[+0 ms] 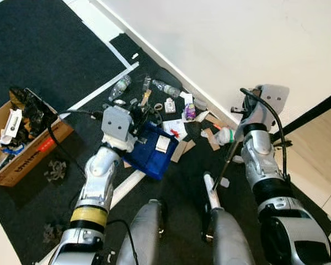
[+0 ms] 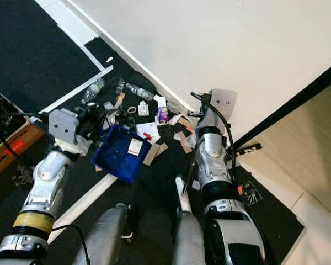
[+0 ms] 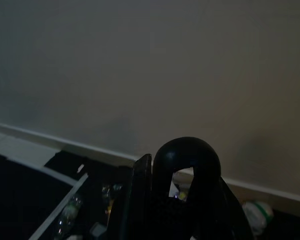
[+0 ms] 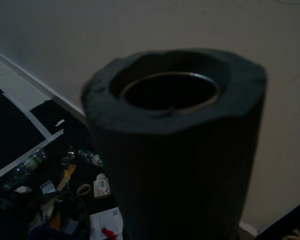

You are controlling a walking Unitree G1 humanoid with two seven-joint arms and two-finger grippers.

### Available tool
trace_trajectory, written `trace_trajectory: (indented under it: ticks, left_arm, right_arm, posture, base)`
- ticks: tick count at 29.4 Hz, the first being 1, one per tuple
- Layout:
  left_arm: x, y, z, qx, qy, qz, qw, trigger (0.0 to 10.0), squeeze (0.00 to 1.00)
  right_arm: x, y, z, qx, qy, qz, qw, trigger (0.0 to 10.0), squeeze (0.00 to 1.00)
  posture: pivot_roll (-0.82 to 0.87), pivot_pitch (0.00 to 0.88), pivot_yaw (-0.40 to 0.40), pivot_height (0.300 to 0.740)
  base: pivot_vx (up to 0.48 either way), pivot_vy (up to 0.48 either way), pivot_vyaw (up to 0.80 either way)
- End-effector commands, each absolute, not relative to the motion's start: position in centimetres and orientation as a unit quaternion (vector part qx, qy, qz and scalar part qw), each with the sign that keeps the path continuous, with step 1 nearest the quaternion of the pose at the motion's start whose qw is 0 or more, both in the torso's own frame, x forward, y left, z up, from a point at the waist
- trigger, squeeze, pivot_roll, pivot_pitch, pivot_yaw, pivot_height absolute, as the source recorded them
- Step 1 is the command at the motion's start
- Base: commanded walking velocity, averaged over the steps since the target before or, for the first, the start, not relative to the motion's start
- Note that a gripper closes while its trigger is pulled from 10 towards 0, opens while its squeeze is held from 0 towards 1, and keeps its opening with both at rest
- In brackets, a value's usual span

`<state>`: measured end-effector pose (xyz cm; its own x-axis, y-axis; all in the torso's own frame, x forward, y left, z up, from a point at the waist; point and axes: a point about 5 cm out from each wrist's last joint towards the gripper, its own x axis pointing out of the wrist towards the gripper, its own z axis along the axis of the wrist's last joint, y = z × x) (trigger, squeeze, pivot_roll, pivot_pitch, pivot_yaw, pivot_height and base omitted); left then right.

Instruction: Sweep floor

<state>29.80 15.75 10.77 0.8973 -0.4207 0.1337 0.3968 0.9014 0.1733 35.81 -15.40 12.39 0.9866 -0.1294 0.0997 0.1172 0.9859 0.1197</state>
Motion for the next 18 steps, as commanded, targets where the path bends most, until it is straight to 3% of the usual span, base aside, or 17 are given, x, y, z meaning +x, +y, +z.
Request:
trace_trajectory:
  ticks: [1,9,18]
  left_arm:
    - [28.2,14.6,6.1,0.015,0.033,-0.228,0.973,10.0,0.0]
    - [27.0,14.9,4.2,-0.015,0.104,-0.218,0.97,10.0,0.0]
    - [26.7,14.2,3.8,-0.042,0.123,-0.228,0.965,10.0,0.0]
  right_arm:
    - [35.4,-15.6,11.0,0.092,-0.027,-0.08,0.992,10.0,0.0]
    - [35.6,-15.5,11.0,0.131,-0.024,-0.113,0.985,10.0,0.0]
    - [36.0,-15.6,11.5,0.182,-0.042,-0.135,0.973,10.0,0.0]
  posture:
    - [0.17,0.297,-0.004,0.74]
    - [0.18,0.3,0.001,0.74]
    - [0.19,0.305,0.005,0.74]
  base:
    - [0.0,0.0,0.0]
    - [0.0,0.0,0.0]
    - [0.0,0.0,0.0]
